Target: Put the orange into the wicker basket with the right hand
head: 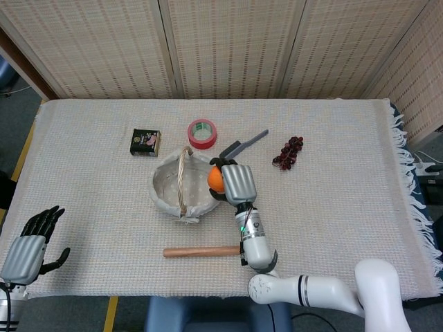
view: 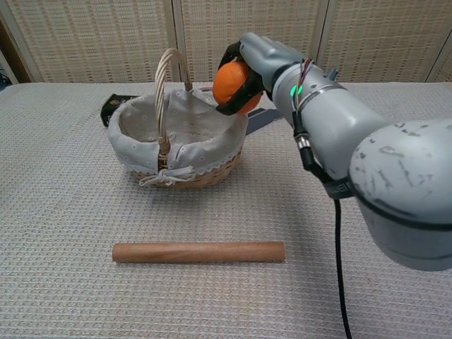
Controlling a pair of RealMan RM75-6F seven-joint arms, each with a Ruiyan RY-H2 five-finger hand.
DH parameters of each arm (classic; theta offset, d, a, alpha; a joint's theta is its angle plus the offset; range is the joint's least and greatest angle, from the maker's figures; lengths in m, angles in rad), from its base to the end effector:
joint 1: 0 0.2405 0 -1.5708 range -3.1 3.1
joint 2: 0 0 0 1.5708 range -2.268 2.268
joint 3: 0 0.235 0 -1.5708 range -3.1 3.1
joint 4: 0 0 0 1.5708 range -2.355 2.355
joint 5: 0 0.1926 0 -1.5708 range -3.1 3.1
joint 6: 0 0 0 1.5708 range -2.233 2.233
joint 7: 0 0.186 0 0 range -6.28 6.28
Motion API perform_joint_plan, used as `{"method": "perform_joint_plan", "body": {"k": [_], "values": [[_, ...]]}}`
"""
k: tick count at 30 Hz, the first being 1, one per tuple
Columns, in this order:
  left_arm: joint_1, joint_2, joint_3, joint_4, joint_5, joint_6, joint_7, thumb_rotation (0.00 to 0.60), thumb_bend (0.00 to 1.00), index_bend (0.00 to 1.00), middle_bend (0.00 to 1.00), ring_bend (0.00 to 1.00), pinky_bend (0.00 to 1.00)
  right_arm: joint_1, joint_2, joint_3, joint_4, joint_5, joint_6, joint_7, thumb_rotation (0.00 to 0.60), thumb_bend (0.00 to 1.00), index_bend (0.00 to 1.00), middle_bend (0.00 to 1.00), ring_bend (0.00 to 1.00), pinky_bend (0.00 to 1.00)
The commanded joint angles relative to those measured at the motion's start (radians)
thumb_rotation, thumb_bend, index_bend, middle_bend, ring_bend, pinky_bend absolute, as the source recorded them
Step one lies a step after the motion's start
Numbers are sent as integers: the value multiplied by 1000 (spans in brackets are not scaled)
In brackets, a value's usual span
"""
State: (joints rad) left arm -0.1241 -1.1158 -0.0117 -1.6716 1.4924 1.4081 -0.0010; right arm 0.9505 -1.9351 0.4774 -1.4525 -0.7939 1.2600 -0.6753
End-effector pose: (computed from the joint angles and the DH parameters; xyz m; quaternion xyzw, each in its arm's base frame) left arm -0.2756 0.2214 0.1418 -0.6124 -0.4270 -0.3802 0.5460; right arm -0.0013 -0.3790 -0.0369 0.6175 -0.4368 0.4648 0.4603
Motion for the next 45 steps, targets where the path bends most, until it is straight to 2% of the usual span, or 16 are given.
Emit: {"method": "perform_joint_plan", "body": {"k": [1, 6, 9, 10, 11, 12, 13, 14, 16, 19, 25, 31, 36, 41, 45], "values": [[-1, 0, 0, 0, 0, -1, -2, 600, 349, 0, 0, 0, 80, 56, -79, 21, 111, -13, -28, 52, 600, 297, 339, 661, 675, 791], [-1, 3, 0, -3, -3, -5, -10, 600, 349, 0, 0, 0, 79, 89, -141, 24, 208, -32, -51, 91, 600, 296, 357, 661, 655, 768], [-2, 4, 1, -3, -2, -6, -12, 600, 348, 0, 0, 0, 79, 93, -150, 17, 224, -39, -62, 98, 600, 296, 376, 627, 575, 675], [-2, 4, 1, -3, -2, -6, -13, 600, 348, 0, 0, 0, 80, 93, -151, 15, 226, -40, -65, 98, 600, 293, 381, 571, 498, 600], [-2, 4, 1, -3, -2, -6, -13, 600, 347, 0, 0, 0, 79, 93, -151, 13, 227, -40, -68, 98, 600, 275, 343, 475, 379, 490], [-2, 5, 1, -3, -2, -6, -14, 600, 347, 0, 0, 0, 80, 93, -152, 7, 228, -40, -78, 98, 600, 255, 285, 383, 276, 399], [-2, 5, 3, -4, -1, -8, -15, 600, 348, 0, 0, 0, 80, 91, -151, 5, 226, -35, -85, 95, 600, 208, 146, 234, 120, 268], [-2, 6, 3, -4, -1, -8, -15, 600, 348, 0, 0, 0, 79, 91, -150, 8, 224, -35, -84, 94, 600, 176, 55, 163, 57, 215], [-2, 6, 3, -5, -1, -9, -15, 600, 348, 0, 0, 0, 79, 90, -146, 16, 218, -41, -77, 95, 600, 134, 0, 64, 3, 150], [-3, 6, 3, -6, -2, -10, -14, 600, 347, 0, 0, 0, 80, 88, -138, 22, 205, -54, -68, 99, 600, 111, 0, 10, 0, 126], [-2, 7, 3, -6, -2, -10, -12, 600, 347, 0, 0, 0, 79, 70, -95, 28, 136, -61, -47, 77, 600, 100, 0, 7, 0, 124], [-2, 7, 3, -6, -3, -8, -8, 600, 346, 0, 0, 0, 79, 4, 11, -3, -37, -79, -9, 47, 600, 100, 0, 7, 0, 116], [-1, 7, 3, -5, -3, -6, -5, 600, 347, 0, 0, 0, 79, -120, 210, -101, -308, -131, 46, 9, 600, 100, 0, 7, 0, 105], [-1, 3, 3, -4, -2, -6, 8, 600, 347, 0, 0, 0, 80, -282, 441, -256, -548, -185, 128, -11, 600, 100, 0, 3, 0, 78], [0, -1, 4, -2, 5, 0, 20, 600, 347, 0, 0, 0, 80, -406, 597, -412, -605, -306, 175, 38, 600, 99, 0, 0, 0, 69]]}}
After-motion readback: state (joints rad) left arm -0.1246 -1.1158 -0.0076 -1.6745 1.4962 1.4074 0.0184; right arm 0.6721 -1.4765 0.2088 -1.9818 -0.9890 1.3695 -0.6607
